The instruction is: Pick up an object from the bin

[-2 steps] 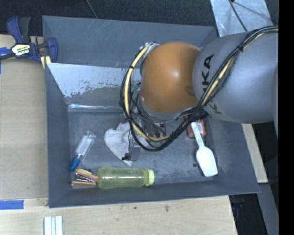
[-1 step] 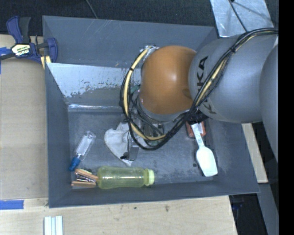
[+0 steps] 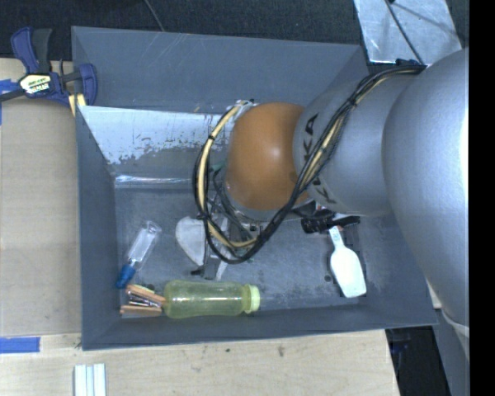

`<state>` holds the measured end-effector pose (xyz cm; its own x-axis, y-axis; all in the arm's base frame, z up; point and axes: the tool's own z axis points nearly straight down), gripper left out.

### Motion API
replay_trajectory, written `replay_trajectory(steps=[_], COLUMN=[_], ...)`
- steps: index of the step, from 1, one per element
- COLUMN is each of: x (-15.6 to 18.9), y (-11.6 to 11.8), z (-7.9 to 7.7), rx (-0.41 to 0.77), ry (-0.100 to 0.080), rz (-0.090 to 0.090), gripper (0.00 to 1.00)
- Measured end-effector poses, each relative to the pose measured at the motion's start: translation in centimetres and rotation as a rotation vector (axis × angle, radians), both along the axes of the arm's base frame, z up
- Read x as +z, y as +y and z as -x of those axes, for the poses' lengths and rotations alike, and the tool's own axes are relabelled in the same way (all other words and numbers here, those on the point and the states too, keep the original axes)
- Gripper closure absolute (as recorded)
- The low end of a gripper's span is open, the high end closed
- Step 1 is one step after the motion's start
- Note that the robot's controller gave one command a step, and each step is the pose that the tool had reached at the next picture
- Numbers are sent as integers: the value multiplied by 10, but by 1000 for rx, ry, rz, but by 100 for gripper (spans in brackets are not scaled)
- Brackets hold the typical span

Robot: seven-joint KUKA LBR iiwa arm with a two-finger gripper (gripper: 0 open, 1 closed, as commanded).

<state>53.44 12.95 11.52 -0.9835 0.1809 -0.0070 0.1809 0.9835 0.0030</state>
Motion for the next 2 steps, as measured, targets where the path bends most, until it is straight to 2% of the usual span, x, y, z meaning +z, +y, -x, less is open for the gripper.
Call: replay_trajectory(steps=[1,2], x=[-43,-43], y=[-23,-23], z=[-16,-16], rx=[-79,-79], ry=[1,1], rz=[0,0], gripper=[100,100])
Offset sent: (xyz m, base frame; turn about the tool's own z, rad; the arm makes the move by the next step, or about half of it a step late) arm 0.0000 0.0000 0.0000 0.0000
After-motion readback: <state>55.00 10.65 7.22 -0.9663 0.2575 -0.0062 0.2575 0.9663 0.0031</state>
